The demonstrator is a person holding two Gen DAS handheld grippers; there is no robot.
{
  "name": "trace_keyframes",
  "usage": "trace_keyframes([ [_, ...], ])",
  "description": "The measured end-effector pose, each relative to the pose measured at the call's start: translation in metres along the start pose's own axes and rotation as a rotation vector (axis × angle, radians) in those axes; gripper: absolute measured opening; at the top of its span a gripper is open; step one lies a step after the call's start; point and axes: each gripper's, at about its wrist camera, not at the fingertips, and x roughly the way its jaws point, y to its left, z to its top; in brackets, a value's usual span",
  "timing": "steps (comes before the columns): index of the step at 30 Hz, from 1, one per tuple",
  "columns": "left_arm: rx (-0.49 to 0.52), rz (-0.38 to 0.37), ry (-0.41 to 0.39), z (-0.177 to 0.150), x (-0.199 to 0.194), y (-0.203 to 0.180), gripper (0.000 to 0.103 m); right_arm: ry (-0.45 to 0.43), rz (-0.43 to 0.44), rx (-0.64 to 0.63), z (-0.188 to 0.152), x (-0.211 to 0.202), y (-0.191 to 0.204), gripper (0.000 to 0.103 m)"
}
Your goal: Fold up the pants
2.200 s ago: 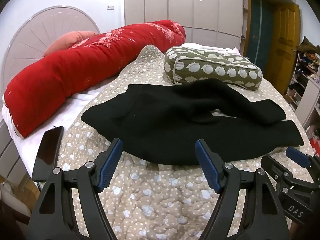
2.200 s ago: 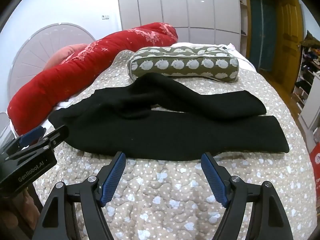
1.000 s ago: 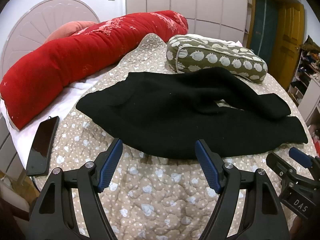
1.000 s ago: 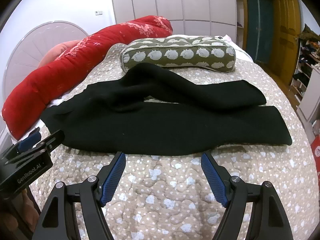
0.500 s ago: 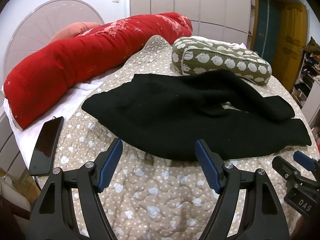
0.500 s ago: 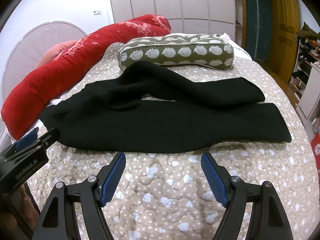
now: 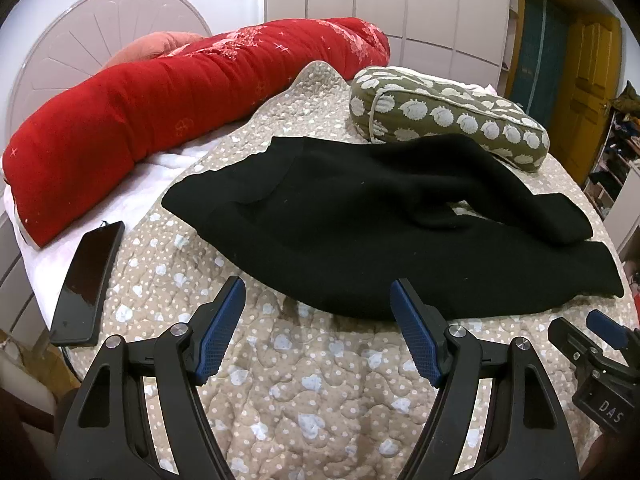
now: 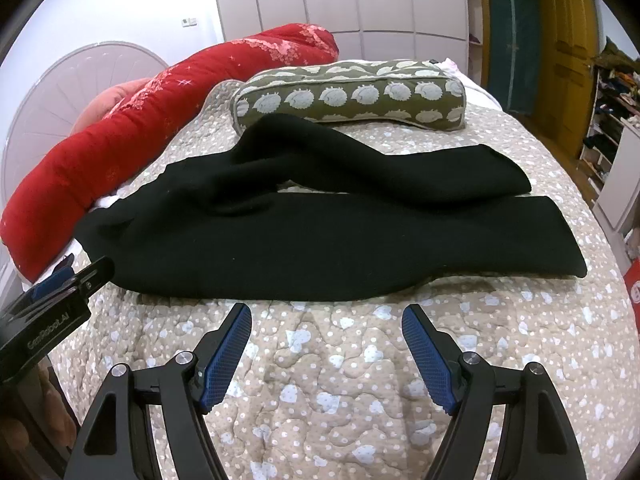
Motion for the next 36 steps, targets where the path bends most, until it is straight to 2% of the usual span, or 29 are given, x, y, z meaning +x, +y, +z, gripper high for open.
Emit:
trace_keyframes([
  [16,-0.013,-0.006,0.029,0.002,0.009,0.011,0.076,-0.007,-0.016,0.023,-0.001,0.005,-0.014,0.077],
  [20,-0.074,-0.025,0.048,0.010,0.014,0.034,0.076,0.000,-0.034,0.072,-0.003,0.007,-0.035,0.077],
  [24,-0.141,0.010,0.052,0.018,0.023,0.060,0.076,0.017,-0.028,0.152,-0.004,0.010,-0.062,0.077],
  [28,-0.241,0.010,0.071,0.024,0.037,0.080,0.076,0.031,-0.043,0.225,-0.004,0.014,-0.089,0.077],
  [36,-0.304,-0.057,0.166,0.034,0.082,0.079,0.075,0.020,-0.027,0.299,0.015,0.038,-0.116,0.077],
])
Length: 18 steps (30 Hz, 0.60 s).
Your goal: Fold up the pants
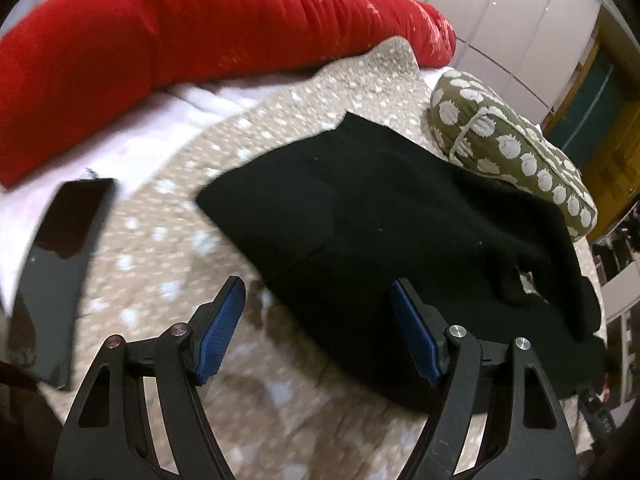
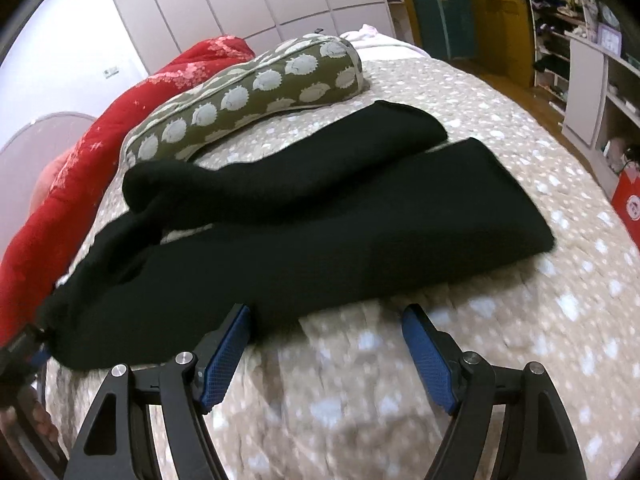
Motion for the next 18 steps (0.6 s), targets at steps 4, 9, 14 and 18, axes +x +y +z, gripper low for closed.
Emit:
trace_keyframes([
  [4,-0.034,-0.026,0.073,0.002,0.027,-0.002,0.071,-0.036,0.048,0.033,0.014,0.019,0.000,0.041],
  [9,0.026,0.031,0.050,0.004,0.016,-0.015,0.020,-0.050,0.089,0.083,0.020,0.021,-0.006,0.009],
  [14,0.015,-0.034,0.050,0.004,-0.015,-0.002,0.013,-0.073,0.139,0.051,0.009,-0.027,-0.001,0.007],
  [18,0.046,-0.038,0.025,-0.009,-0.046,0.012,0.013,-0.068,0.127,-0.037,-0.011,-0.068,0.006,0.007],
])
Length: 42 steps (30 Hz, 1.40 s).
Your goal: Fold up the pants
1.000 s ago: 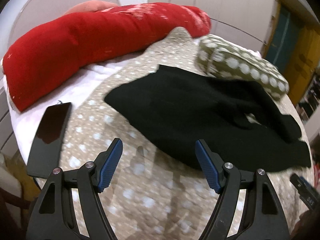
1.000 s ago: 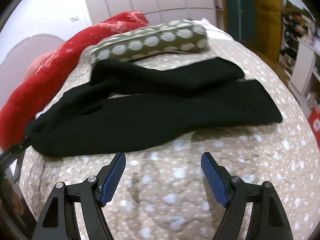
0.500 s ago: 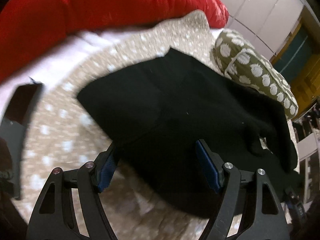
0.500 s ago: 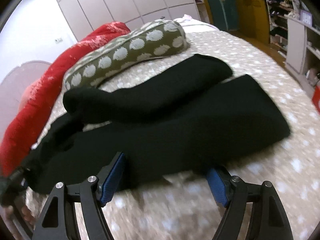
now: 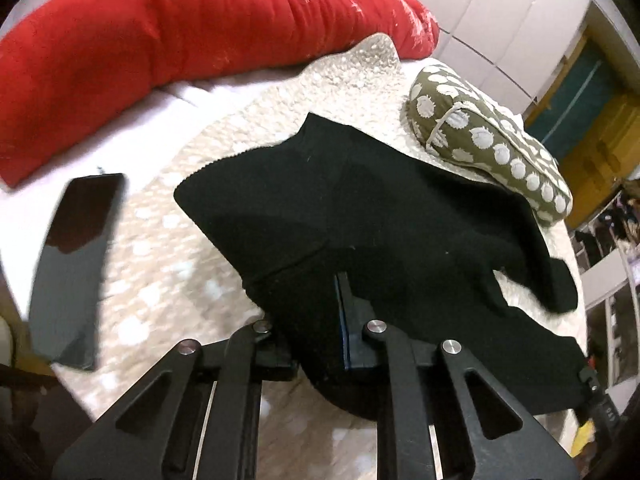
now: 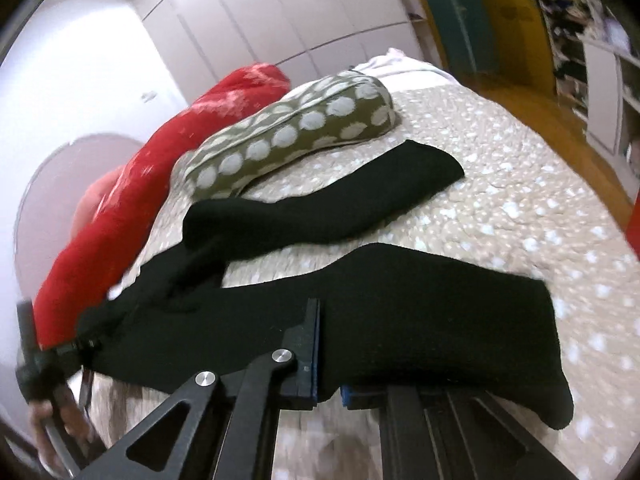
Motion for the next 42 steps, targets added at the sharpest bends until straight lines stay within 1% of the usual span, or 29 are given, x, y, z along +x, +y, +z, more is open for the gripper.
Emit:
trace_keyframes([
  [1,0.021,0.021,0.013,-0.006,0.001,0.002,0.013,0.020,-0.011,-0.009,-0.007,-0.002,-0.002,0.008],
  [2,0.033,0.037,0.029,-0.011,0.005,0.004,0.013,0.041,-0.017,-0.009,-0.014,-0.001,-0.007,0.013],
  [3,0.034,0.046,0.045,-0.016,0.009,0.006,0.013,0.062,-0.018,0.010,-0.021,0.003,-0.014,0.023],
  [4,0.028,0.051,0.070,-0.022,0.015,0.008,0.013,0.099,-0.025,0.049,-0.031,0.007,-0.027,0.027],
  [6,0.029,0.058,0.070,-0.028,0.016,0.010,0.013,0.122,-0.013,0.130,-0.042,0.005,-0.049,0.031],
  [7,0.034,0.062,0.058,-0.029,0.014,0.010,0.013,0.102,0.012,0.179,-0.045,-0.002,-0.061,0.033],
  [9,0.039,0.067,0.055,-0.029,0.011,0.009,0.013,0.066,0.010,0.263,-0.045,-0.015,-0.082,0.043],
  [12,0.036,0.084,0.051,-0.029,0.011,0.006,0.013,-0.008,-0.016,0.328,-0.034,-0.020,-0.104,0.042],
  [13,0.038,0.092,0.048,-0.031,0.010,0.005,0.013,-0.019,-0.060,0.341,-0.030,-0.018,-0.111,0.033],
  [14,0.040,0.097,0.047,-0.032,0.009,0.005,0.013,-0.014,-0.110,0.342,-0.028,-0.017,-0.113,0.015],
  [15,0.043,0.099,0.046,-0.033,0.007,0.005,0.013,-0.021,-0.168,0.322,-0.026,-0.019,-0.113,0.014],
  [17,0.053,0.097,0.045,-0.031,0.003,0.005,0.017,-0.070,-0.322,0.218,-0.022,-0.029,-0.107,0.014],
  [18,0.058,0.099,0.044,-0.030,-0.001,0.006,0.019,-0.059,-0.425,0.162,-0.021,-0.030,-0.104,0.014],
  [19,0.062,0.104,0.045,-0.029,-0.005,0.007,0.022,-0.024,-0.500,0.124,-0.020,-0.027,-0.105,0.014],
  [20,0.065,0.115,0.042,-0.028,-0.010,0.008,0.024,0.001,-0.527,0.117,-0.020,-0.027,-0.108,0.014],
  [21,0.068,0.120,0.029,-0.027,-0.016,0.008,0.025,0.007,-0.511,0.136,-0.017,-0.030,-0.111,0.014],
  [22,0.071,0.122,0.018,-0.027,-0.021,0.008,0.027,-0.015,-0.451,0.169,-0.015,-0.038,-0.111,0.014],
  [24,0.080,0.139,-0.009,-0.026,-0.031,0.006,0.029,-0.046,-0.386,0.174,-0.010,-0.047,-0.102,0.016],
  [26,0.097,0.153,-0.033,-0.023,-0.038,0.001,0.029,-0.041,-0.300,0.117,-0.004,-0.043,-0.080,0.020],
  [28,0.110,0.158,-0.048,-0.021,-0.043,-0.003,0.029,-0.007,-0.172,0.039,0.003,-0.027,-0.050,0.026],
  [30,0.109,0.163,-0.066,-0.018,-0.049,-0.004,0.029,0.026,-0.119,-0.020,-0.002,-0.014,-0.024,0.028],
  [32,0.101,0.165,-0.089,-0.015,-0.055,-0.003,0.029,0.055,-0.078,-0.083,-0.007,0.000,0.002,0.029],
  [33,0.100,0.171,-0.096,-0.013,-0.057,-0.003,0.032,0.067,-0.064,-0.101,-0.008,0.009,0.011,0.029],
  [34,0.102,0.173,-0.099,-0.012,-0.059,-0.002,0.041,0.080,-0.051,-0.115,-0.009,0.018,0.020,0.029],
  [36,0.102,0.167,-0.106,-0.009,-0.060,-0.002,0.047,0.111,-0.027,-0.135,-0.011,0.037,0.034,0.029],
  [37,0.103,0.167,-0.113,-0.009,-0.063,-0.002,0.047,0.131,-0.012,-0.151,-0.013,0.047,0.043,0.030],
  [39,0.098,0.152,-0.121,-0.006,-0.066,-0.003,0.047,0.171,-0.002,-0.187,-0.020,0.060,0.048,0.038],
  [40,0.096,0.143,-0.120,-0.006,-0.066,-0.004,0.047,0.206,-0.022,-0.216,-0.024,0.072,0.054,0.039],
  [42,0.099,0.129,-0.119,-0.004,-0.065,-0.008,0.047,0.205,-0.053,-0.271,-0.026,0.074,0.062,0.040],
])
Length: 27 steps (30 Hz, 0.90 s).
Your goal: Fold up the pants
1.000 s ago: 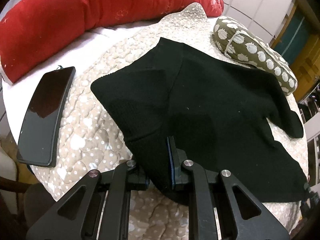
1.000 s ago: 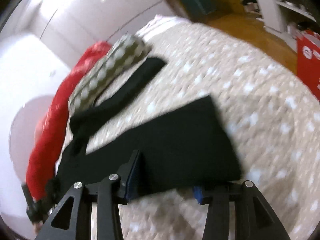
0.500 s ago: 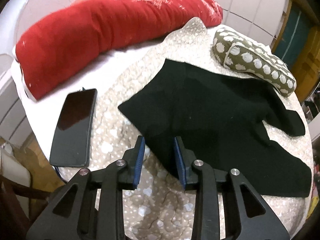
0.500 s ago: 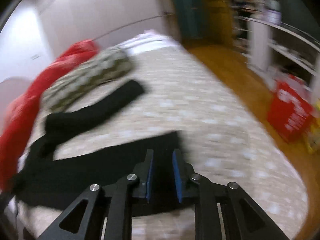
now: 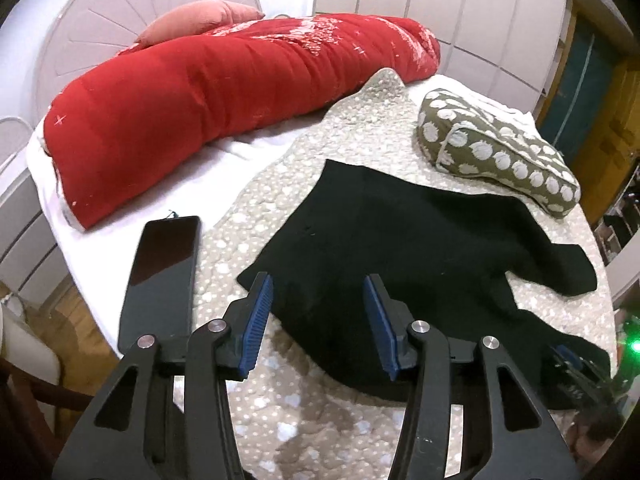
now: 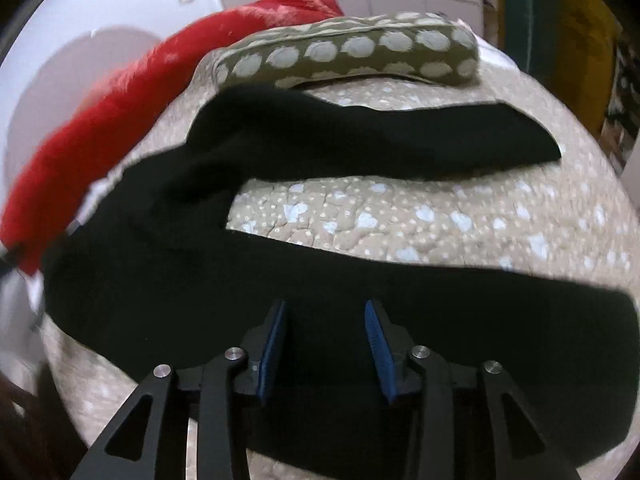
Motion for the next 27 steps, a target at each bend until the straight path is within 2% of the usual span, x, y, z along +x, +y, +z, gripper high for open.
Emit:
trace_keyframes([
  [1,0.006,-0.003,-0.001,0.001,0.002,-0.004,0.047,-0.001,-0.003,-0.019,0.003,0.001,0.003,0.040],
  [3,0.014,-0.016,0.006,0.003,0.008,-0.011,0.047,-0.002,0.065,-0.011,0.017,-0.003,0.005,0.039],
  [5,0.019,-0.050,0.012,0.006,0.017,-0.022,0.047,-0.046,0.114,-0.007,0.038,-0.009,0.009,0.041],
  [8,0.042,-0.062,0.038,0.010,0.038,-0.039,0.047,-0.133,0.104,-0.110,0.077,-0.015,0.025,0.047],
  [11,0.058,-0.060,0.070,0.013,0.067,-0.052,0.047,-0.180,0.079,-0.200,0.116,-0.009,0.039,0.052],
  [17,0.018,-0.023,0.153,0.015,0.114,-0.046,0.047,-0.131,0.115,-0.390,0.168,0.040,0.064,0.056],
  [20,-0.001,-0.017,0.173,0.013,0.128,-0.039,0.047,-0.090,0.145,-0.475,0.178,0.065,0.073,0.066],
  [22,-0.005,-0.020,0.164,0.012,0.133,-0.036,0.049,-0.056,0.123,-0.522,0.178,0.082,0.077,0.066],
  [23,-0.007,-0.025,0.160,0.011,0.133,-0.035,0.049,-0.015,0.118,-0.533,0.178,0.093,0.078,0.053],
  [24,-0.009,-0.030,0.158,0.012,0.134,-0.034,0.049,0.031,0.119,-0.532,0.177,0.102,0.078,0.029],
  [25,-0.009,-0.035,0.158,0.012,0.134,-0.033,0.049,0.051,0.123,-0.528,0.176,0.107,0.078,0.023],
  [27,-0.014,-0.053,0.161,0.011,0.131,-0.028,0.049,0.008,0.128,-0.524,0.168,0.099,0.077,0.013],
])
